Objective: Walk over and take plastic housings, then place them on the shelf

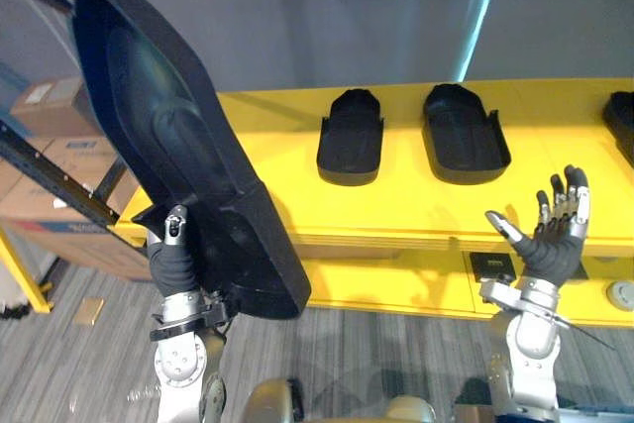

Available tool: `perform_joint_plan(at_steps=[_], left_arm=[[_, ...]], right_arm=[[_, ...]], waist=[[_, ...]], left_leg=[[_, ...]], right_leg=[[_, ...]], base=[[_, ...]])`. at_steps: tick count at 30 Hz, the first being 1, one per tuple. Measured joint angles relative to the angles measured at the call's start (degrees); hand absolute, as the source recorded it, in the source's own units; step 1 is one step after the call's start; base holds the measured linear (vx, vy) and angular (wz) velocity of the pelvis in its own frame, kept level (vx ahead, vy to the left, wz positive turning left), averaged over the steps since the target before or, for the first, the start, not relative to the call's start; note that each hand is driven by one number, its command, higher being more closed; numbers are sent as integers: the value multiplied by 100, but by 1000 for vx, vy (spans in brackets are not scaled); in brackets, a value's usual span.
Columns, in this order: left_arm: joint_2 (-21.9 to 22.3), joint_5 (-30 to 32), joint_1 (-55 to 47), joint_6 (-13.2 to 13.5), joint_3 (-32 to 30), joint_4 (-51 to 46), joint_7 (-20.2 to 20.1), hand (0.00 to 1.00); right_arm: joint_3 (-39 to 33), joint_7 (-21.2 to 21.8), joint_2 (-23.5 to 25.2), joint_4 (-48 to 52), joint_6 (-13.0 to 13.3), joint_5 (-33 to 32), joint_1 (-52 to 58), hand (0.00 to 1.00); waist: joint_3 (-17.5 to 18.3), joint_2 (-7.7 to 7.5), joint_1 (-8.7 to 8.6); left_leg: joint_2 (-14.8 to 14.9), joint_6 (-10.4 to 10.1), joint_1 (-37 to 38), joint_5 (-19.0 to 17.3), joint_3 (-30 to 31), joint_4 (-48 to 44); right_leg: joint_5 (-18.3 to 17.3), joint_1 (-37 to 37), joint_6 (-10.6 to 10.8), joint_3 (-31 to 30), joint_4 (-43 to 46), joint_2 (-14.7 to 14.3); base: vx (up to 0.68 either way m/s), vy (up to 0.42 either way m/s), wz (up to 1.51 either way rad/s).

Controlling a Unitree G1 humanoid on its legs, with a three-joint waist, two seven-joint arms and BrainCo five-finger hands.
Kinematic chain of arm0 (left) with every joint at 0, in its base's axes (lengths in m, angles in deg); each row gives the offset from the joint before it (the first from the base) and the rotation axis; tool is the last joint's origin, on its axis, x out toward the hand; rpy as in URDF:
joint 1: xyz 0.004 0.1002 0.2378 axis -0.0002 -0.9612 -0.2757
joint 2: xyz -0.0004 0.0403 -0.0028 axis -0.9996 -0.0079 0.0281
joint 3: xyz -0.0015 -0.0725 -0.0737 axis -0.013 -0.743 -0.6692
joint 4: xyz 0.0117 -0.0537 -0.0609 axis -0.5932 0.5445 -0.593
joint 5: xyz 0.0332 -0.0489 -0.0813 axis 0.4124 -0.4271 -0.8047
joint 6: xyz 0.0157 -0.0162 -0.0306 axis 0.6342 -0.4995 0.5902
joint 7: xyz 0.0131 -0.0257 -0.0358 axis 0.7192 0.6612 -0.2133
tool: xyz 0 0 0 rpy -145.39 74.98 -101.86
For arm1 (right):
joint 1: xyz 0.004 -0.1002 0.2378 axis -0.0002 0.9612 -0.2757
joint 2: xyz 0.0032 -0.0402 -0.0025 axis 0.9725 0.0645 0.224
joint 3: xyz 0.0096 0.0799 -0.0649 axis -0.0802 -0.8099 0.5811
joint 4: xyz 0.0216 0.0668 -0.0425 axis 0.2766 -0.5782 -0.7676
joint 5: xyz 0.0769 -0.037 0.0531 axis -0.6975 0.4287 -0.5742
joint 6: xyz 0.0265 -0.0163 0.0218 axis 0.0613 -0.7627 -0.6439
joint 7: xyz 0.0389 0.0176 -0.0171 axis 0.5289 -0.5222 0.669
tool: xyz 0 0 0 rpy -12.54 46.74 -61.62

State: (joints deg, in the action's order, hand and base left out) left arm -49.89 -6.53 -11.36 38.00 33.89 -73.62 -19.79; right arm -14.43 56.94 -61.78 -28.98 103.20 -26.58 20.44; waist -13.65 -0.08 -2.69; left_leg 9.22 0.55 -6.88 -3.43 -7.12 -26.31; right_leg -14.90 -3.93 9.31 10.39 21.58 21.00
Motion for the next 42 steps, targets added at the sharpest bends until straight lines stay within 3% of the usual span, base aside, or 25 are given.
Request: perform_joint_plan(at_steps=[1,2,3,5,6,7,8,10,11,12,13,14,17,18,21,23,25,30,36,42], left_arm=[[8,57,-1,33,-1,90,35,100],[7,129,-4,33,-2,127,70,100],[-30,199,16,31,-22,220,138,100],[-134,215,137,28,-39,286,166,100],[-271,234,231,21,-68,295,159,100],[-414,270,332,-1,-95,354,128,100],[-474,253,347,-15,-99,370,88,100],[-670,154,409,-64,-174,350,-97,100],[-694,158,418,-132,-191,320,-99,100],[-744,157,422,-218,-224,299,-97,100],[-784,161,454,-279,-257,295,-87,100],[-780,171,457,-301,-267,285,-85,100],[-685,428,456,-612,-262,138,16,100],[-641,619,455,-784,-232,43,50,100],[-639,890,438,-1072,-207,-159,181,100],[-629,940,457,-1115,-221,-232,282,100],[-621,1131,493,-1194,-224,-240,404,100],[-680,1712,775,-1680,-530,-26,687,100],[-1617,1990,2089,-2429,-1091,2080,1300,100],[-2409,1935,3479,-2522,-952,3681,1327,100]], right_arm=[[-1,69,-131,-46,71,-41,-13,0],[-1,106,-229,-83,106,-75,-27,0],[15,184,-266,-225,118,-169,-123,0],[39,298,-97,-321,227,-166,-144,0],[61,382,20,-338,276,-166,-140,0],[154,486,134,-359,288,-172,-125,0],[214,547,163,-357,304,-172,-101,0],[416,661,237,-316,393,-97,-78,0],[467,673,239,-316,398,-31,-77,0],[584,700,246,-299,399,76,-53,0],[664,695,239,-170,400,91,-35,0],[662,695,226,-84,410,118,-56,0],[658,721,216,125,532,166,-168,0],[652,754,170,124,528,162,-201,0],[652,933,39,199,508,-29,-220,0],[651,1052,-27,373,509,-166,-223,0],[659,1089,-101,528,509,-177,-229,0],[818,1101,-112,590,488,-251,-324,0],[1049,1445,-189,592,261,-303,-352,0],[1456,2021,-474,605,-63,-1055,-636,0]], waist=[[66,114,-5],[106,183,-36],[150,241,-137],[149,240,-223],[150,246,-296],[88,141,-275],[92,137,-261],[108,128,-145],[109,141,-133],[183,122,-135],[258,25,-134],[278,11,-108],[326,-40,-103],[330,36,-111],[431,205,-119],[468,264,-123],[480,286,-128],[463,268,-119],[349,423,-144],[139,461,-314]], left_leg=[[80,64,37,293,187,56],[104,-3,90,420,272,111],[-46,-401,132,-74,295,28],[-127,-738,150,-666,128,-1],[-162,-1012,157,-1006,50,-31],[-207,-965,178,-1102,43,-105],[-213,-930,183,-1124,52,-95],[-196,-826,318,-1075,48,206],[-176,-789,348,-1032,70,300],[-115,-758,363,-881,189,586],[-135,-767,377,-694,224,875],[-140,-799,370,-648,197,953],[-224,-837,295,-368,192,1240],[-193,-878,312,-279,189,1378],[-97,-974,606,13,160,1963],[-59,-1005,723,182,159,2258],[-67,-1000,796,324,167,2486],[-136,-969,910,597,165,2912],[-133,-962,982,757,-45,3083],[-137,-953,953,793,-215,3081]], right_leg=[[-93,128,177,-188,162,72],[-133,229,294,-332,261,115],[-141,316,332,-588,264,234],[15,234,454,-674,17,356],[247,51,673,-581,-165,404],[550,-102,640,-618,-348,446],[749,-134,590,-608,-404,420],[1383,-85,22,-552,-487,256],[1355,-43,-24,-570,-465,169],[969,-33,63,-633,-500,-215],[761,-28,-39,-485,-703,-579],[749,-36,-87,-334,-821,-625],[874,-134,86,-245,-1338,-629],[891,-120,114,-239,-1387,-666],[907,-152,119,-228,-1419,-788],[911,-154,111,-198,-1431,-840],[910,-155,108,-126,-1433,-840],[927,-107,99,-88,-1418,-802],[947,98,134,-277,-1296,-800],[945,362,135,-500,-1137,-795]], base=[[5,436,-62],[32,503,-44],[52,512,-25],[34,483,5],[14,395,23],[5,359,23],[3,315,14],[9,278,6],[32,148,15],[33,23,37],[41,-14,32],[43,-6,18],[31,-10,11],[13,-84,2],[13,-82,-2],[-1,-65,3],[-30,-30,12],[-64,7,7],[-58,8,-12],[-10,-1,-16]])
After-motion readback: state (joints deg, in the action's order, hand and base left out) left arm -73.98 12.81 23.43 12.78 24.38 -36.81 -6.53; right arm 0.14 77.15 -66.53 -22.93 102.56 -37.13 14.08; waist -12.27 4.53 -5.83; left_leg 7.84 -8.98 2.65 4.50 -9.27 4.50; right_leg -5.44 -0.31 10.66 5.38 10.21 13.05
